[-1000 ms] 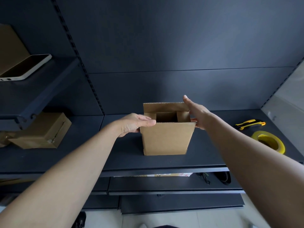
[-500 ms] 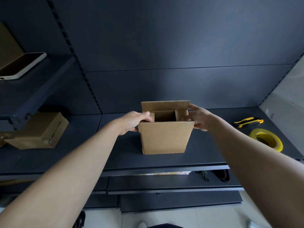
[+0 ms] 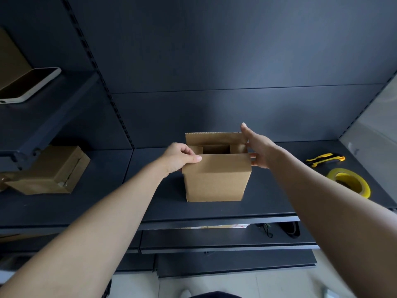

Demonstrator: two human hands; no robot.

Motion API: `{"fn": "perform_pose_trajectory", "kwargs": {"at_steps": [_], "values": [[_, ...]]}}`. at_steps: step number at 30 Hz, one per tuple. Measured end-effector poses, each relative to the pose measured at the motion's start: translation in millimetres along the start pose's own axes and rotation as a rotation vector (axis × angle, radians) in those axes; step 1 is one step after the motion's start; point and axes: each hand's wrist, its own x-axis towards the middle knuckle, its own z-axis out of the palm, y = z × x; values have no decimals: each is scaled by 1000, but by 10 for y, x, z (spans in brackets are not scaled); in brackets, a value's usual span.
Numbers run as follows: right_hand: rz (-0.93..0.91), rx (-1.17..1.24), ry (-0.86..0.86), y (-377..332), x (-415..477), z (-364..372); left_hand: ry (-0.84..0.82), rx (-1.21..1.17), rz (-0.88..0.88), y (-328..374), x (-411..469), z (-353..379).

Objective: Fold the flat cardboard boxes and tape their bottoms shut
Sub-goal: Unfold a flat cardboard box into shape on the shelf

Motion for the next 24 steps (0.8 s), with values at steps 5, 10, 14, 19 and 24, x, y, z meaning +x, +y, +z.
{"fn": "perform_pose_trajectory", "kwargs": {"at_steps": [5, 10, 14, 19, 24], "values": [[-1, 10, 28, 0, 2, 39, 63, 0, -38, -65, 17, 3], [-16, -17, 77, 3, 37, 91, 80, -5, -17, -41, 22, 29], [-36, 1, 91, 13, 32, 122, 51, 63, 37, 38, -4, 54], [-46, 9, 98, 60, 40, 101, 67, 89, 66, 5, -10, 56], [-113, -43, 112, 273, 131, 109, 20, -48, 61, -52, -25, 81]]}}
